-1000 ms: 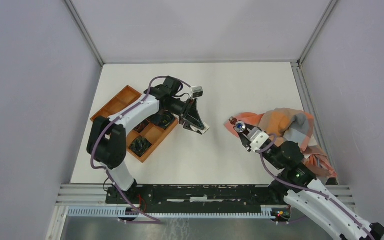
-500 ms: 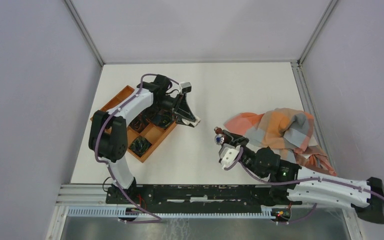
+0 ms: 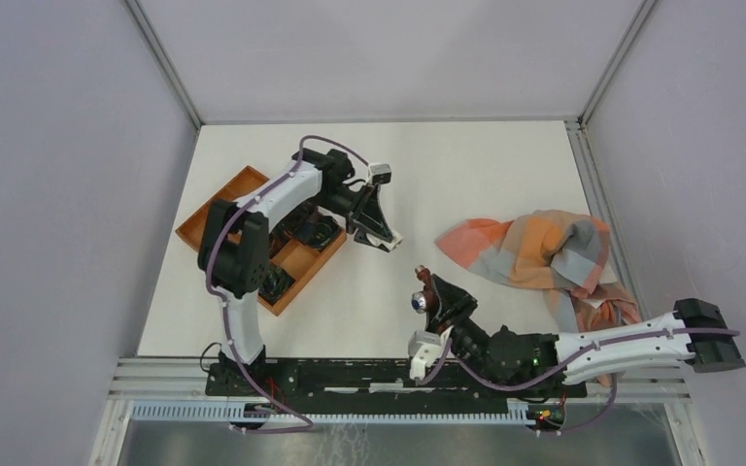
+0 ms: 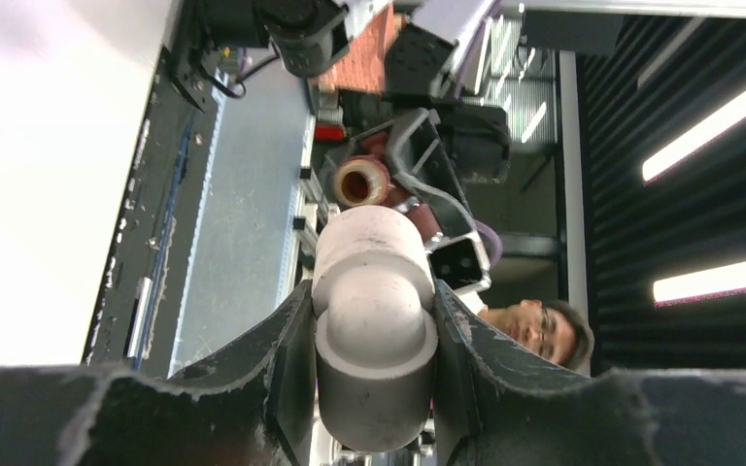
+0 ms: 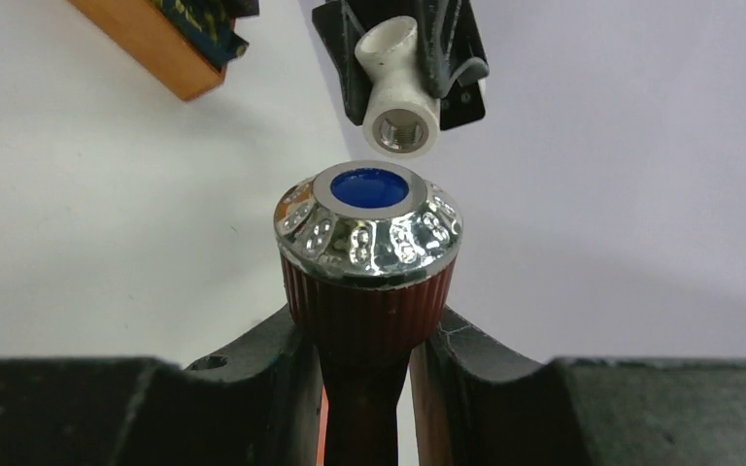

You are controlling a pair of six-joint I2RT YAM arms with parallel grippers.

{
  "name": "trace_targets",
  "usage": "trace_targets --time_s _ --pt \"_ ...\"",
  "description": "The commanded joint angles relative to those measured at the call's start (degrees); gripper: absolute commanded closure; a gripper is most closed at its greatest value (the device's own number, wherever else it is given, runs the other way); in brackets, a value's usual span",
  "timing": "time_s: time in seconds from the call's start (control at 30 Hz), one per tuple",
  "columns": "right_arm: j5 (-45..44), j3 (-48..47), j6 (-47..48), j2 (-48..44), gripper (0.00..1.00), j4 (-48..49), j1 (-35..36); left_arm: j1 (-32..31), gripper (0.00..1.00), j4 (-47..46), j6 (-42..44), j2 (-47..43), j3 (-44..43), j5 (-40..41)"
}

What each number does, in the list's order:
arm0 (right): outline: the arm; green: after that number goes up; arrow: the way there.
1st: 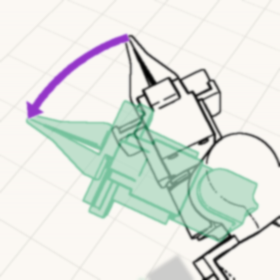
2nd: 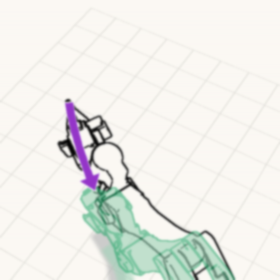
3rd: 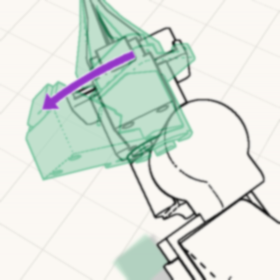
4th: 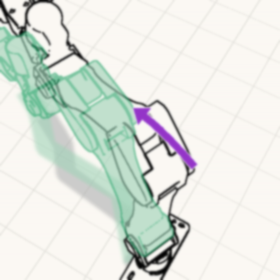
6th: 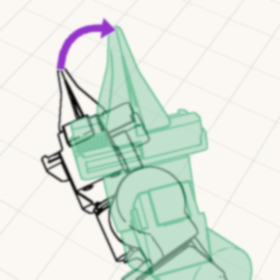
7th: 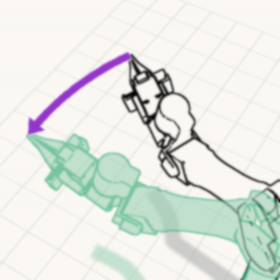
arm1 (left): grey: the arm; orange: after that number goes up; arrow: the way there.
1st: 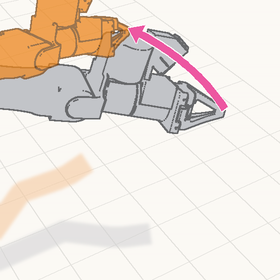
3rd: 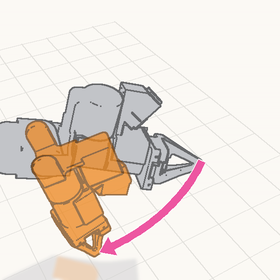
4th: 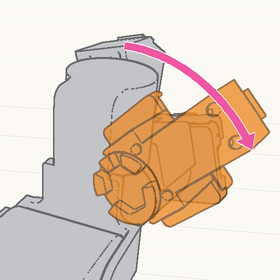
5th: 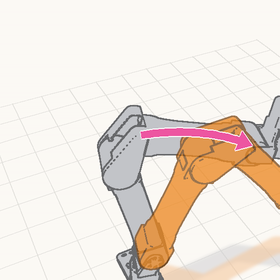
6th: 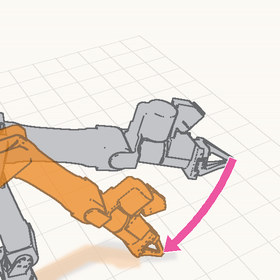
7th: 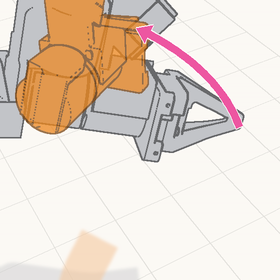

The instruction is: Install the water faucets

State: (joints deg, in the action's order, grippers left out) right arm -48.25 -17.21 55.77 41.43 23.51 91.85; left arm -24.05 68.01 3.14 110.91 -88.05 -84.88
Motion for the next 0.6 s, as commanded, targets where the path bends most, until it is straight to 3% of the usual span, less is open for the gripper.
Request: trace_targets --time_s 0.0,0.07,0.1,0.23,0.43,0.57 --pt "-12.19 10.37 24.18 1.76 1.00 27.51 6.39 -4.30 0.98 15.79 15.97 3.39 -6.27 -4.25" --pt "-13.77 14.78 34.76 3.78 1.00 40.94 8.01 -4.77 0.98 15.84 16.00 3.00 -5.57 -4.08" --pt "-14.75 15.73 36.85 4.44 1.00 42.77 8.56 -4.82 0.98 15.77 16.16 2.31 -4.78 -4.03" --pt "-16.40 15.75 39.29 5.46 1.00 42.16 12.88 -6.30 0.98 12.57 13.27 -2.09 -1.40 -3.34" --pt "-17.07 14.75 47.74 12.95 1.00 54.02 17.97 -9.01 0.98 2.40 2.42 -7.30 3.76 0.61" --pt "-19.13 14.48 48.91 15.66 1.00 54.16 20.97 -9.71 0.98 -0.69 -2.34 -7.96 3.78 2.44"
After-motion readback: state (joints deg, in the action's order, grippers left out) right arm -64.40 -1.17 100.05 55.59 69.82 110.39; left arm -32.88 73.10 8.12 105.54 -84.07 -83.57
